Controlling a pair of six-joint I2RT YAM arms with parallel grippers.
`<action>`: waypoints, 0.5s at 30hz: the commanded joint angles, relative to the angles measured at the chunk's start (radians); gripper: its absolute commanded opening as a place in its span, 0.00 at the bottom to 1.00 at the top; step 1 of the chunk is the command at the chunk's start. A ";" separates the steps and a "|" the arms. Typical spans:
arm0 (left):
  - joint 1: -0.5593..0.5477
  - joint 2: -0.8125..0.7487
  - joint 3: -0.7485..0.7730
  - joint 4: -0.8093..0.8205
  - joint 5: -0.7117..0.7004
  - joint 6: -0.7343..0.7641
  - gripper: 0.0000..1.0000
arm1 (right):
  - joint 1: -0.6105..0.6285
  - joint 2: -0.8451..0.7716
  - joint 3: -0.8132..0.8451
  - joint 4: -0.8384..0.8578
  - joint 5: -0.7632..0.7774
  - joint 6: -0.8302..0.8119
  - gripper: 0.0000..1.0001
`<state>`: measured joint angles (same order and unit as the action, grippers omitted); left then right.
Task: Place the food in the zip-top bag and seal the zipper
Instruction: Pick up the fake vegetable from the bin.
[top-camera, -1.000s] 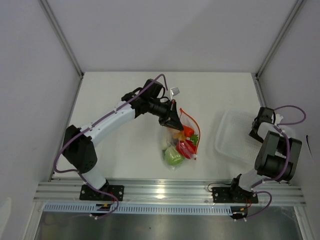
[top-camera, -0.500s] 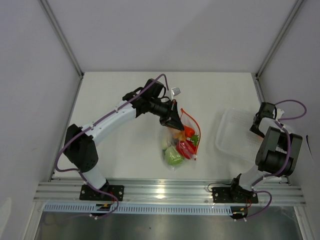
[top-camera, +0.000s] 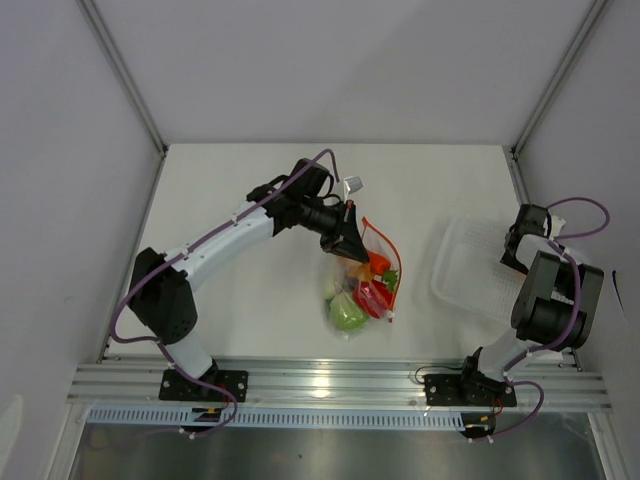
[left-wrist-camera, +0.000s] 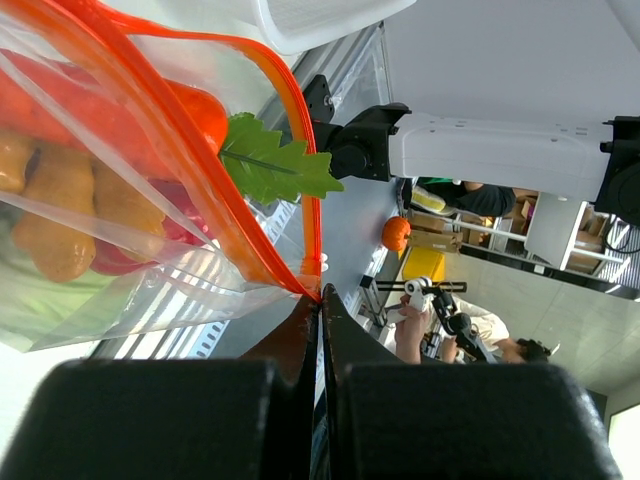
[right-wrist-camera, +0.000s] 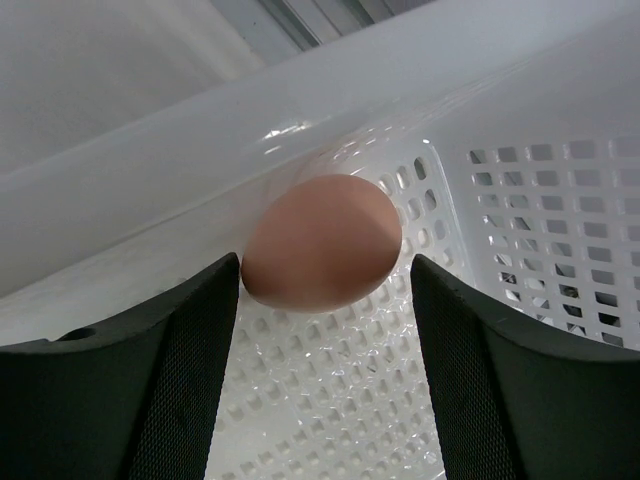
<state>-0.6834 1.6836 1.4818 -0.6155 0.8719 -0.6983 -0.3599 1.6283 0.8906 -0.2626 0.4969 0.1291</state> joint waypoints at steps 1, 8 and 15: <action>-0.011 0.004 0.037 0.010 0.030 0.010 0.01 | 0.018 0.004 0.015 0.060 0.068 -0.032 0.71; -0.018 0.010 0.043 -0.001 0.032 0.013 0.01 | 0.019 0.036 0.045 0.083 0.026 -0.124 0.70; -0.025 0.021 0.052 -0.039 0.033 0.026 0.01 | -0.042 0.100 0.119 0.011 -0.076 -0.121 0.70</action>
<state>-0.6979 1.6989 1.4857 -0.6273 0.8738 -0.6975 -0.3706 1.7061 0.9558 -0.2272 0.4671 0.0238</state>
